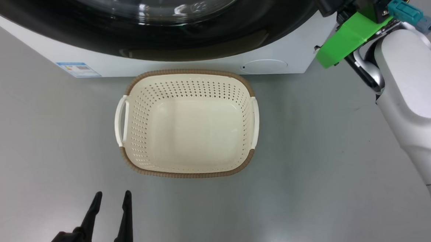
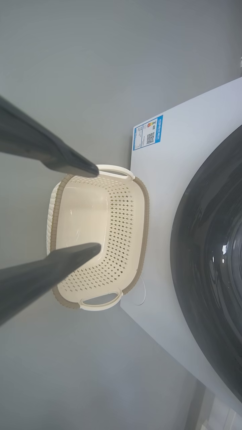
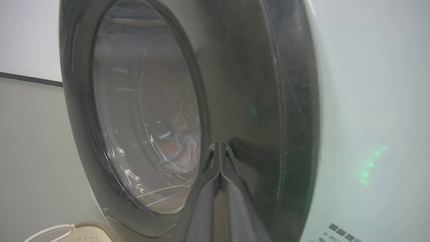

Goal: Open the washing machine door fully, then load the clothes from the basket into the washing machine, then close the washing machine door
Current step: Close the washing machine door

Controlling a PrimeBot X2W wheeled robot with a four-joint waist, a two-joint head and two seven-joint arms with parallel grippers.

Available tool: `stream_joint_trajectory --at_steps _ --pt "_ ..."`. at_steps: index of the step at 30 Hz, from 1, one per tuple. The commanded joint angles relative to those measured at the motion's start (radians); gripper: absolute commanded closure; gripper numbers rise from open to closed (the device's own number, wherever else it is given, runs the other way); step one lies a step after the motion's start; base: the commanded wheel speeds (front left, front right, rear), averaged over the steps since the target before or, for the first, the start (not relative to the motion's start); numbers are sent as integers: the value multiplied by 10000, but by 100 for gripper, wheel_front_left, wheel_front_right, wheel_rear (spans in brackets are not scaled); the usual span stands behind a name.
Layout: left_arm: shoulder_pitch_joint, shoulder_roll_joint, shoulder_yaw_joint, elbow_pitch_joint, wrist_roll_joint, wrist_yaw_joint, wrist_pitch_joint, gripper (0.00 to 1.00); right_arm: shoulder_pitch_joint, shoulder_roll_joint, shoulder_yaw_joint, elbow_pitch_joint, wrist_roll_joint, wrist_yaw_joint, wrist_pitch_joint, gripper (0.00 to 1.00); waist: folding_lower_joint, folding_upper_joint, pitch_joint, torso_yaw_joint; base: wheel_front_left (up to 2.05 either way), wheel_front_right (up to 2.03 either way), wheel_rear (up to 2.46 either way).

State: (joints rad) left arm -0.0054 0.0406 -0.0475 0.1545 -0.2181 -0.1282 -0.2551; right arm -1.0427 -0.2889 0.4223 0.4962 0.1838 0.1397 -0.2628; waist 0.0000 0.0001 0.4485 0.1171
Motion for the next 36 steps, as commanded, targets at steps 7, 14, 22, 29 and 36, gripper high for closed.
stream_joint_trajectory --at_steps 7,14,22,29,36 --pt "-72 97 268 -238 -156 -24 -67 0 -198 -161 -874 634 -325 -90 10 100 0 -1 -155 183 0 0 0" --pt "-43 97 386 -276 -472 50 -67 0 1067 -36 -1442 -379 -47 -90 10 49 0 -1 -802 114 0 0 0" --pt "129 97 457 -363 -959 295 -67 0 3513 23 -2004 -1943 199 -90 10 0 0 -1 -1912 -202 0 0 0" --pt "650 97 382 -56 -1361 372 -67 0 5990 275 -2601 -2932 498 -90 10 0 0 -1 -3130 -592 0 0 0" --pt "1093 97 175 389 -1677 400 -67 0 8523 544 -2829 -3547 725 -90 10 0 0 -1 -4057 -730 0 0 0"
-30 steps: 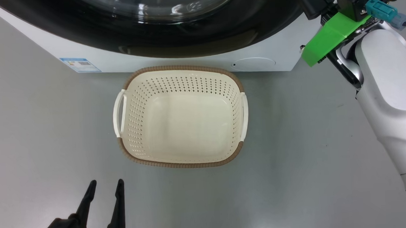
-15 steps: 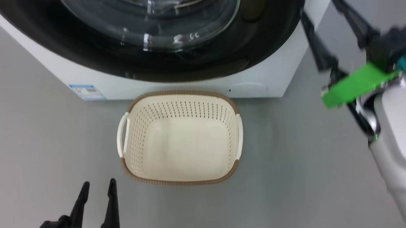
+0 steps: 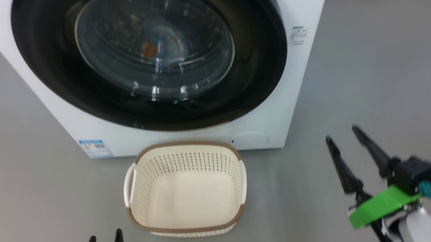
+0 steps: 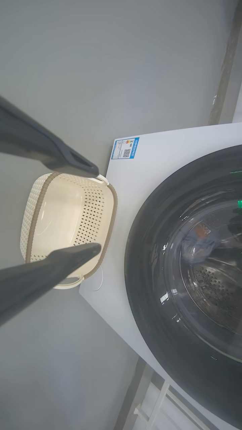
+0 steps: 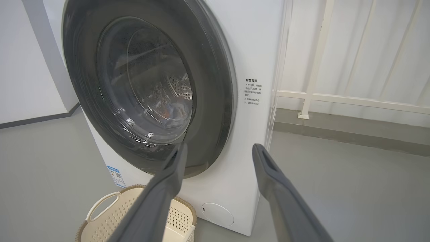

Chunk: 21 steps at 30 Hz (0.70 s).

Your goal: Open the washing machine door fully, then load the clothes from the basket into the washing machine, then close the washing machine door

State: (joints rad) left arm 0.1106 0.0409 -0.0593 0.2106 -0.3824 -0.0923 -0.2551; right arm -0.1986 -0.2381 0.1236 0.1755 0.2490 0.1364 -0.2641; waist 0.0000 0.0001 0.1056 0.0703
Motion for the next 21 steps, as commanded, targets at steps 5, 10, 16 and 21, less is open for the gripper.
stream_joint_trajectory --at_steps 5,10,16,21 --pt "59 93 251 -307 -91 43 -67 0 1102 337 -23 -690 -97 -57 23 0 0 -1 -812 -274 0 0 0" --pt "289 93 233 -507 -197 19 -67 0 1954 666 -137 -1016 -291 -57 23 0 0 -1 -991 -288 0 0 0" --pt "505 93 348 -741 -68 83 -67 0 2600 917 -267 -1199 -431 -57 23 0 0 -1 -1156 -249 0 0 0" --pt "630 93 402 -892 38 216 -67 0 2910 1034 -406 -1196 -453 -57 23 0 0 -1 -1272 -165 0 0 0"
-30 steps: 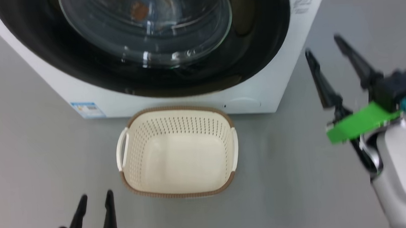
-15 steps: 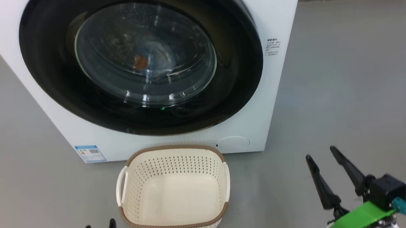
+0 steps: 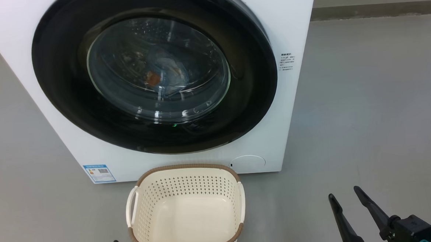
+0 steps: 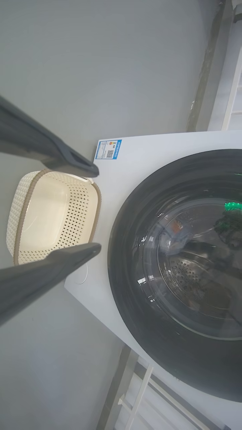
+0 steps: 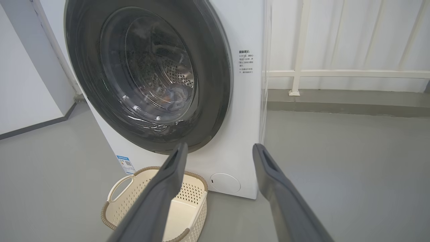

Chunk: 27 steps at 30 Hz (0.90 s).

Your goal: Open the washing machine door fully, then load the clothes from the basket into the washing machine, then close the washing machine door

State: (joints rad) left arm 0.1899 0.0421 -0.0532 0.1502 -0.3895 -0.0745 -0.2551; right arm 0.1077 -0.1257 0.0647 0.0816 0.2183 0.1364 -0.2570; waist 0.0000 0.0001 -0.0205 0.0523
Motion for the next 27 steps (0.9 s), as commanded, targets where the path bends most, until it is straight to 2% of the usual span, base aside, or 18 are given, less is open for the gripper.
stream_joint_trajectory --at_steps 1,17,18,23,27 --pt "-153 81 328 -305 113 43 -67 0 -130 -76 153 -252 -151 -57 -48 0 0 -1 -21 31 0 0 0" --pt "-123 81 383 -286 298 -90 -67 0 -121 128 17 -65 -156 -57 -48 0 0 -1 -30 170 0 0 0" --pt "5 0 42 -67 170 -86 0 100 2 215 -169 146 -15 0 0 100 0 -1 -30 171 0 0 0" --pt "-54 -51 20 213 -92 -90 80 100 9 282 -139 418 286 3 41 100 1 -1 -27 164 0 0 0" --pt "-121 -45 61 226 -397 -101 167 100 -39 274 -163 439 651 1 123 100 18 -1 -33 143 0 0 0"
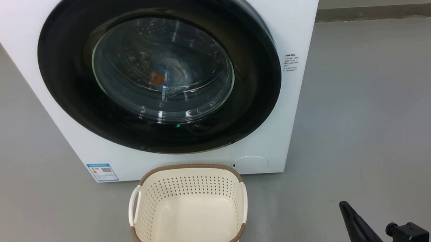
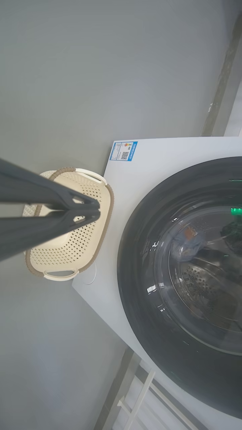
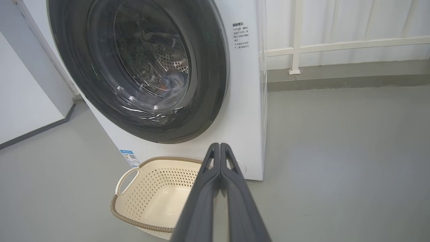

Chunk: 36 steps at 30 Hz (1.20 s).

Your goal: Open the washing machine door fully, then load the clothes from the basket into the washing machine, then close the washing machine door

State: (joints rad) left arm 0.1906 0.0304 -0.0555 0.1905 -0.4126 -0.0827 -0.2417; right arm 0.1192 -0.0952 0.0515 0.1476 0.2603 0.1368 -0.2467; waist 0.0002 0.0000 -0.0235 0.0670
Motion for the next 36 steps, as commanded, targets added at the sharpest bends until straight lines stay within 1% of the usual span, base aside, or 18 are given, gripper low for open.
stream_joint_trajectory --at_steps 1,6,36 --pt "-148 74 97 -174 -268 -23 62 100 -170 -34 -38 -212 351 -3 46 100 20 0 -7 -10 0 0 0" --pt "-266 83 160 -139 -766 -42 206 100 -268 -44 -72 -143 940 -6 171 100 0 0 19 -38 0 0 0" --pt "-989 127 550 46 -3733 -157 1077 100 -799 -25 -335 154 4380 -20 953 100 -1 0 88 -205 0 0 0"
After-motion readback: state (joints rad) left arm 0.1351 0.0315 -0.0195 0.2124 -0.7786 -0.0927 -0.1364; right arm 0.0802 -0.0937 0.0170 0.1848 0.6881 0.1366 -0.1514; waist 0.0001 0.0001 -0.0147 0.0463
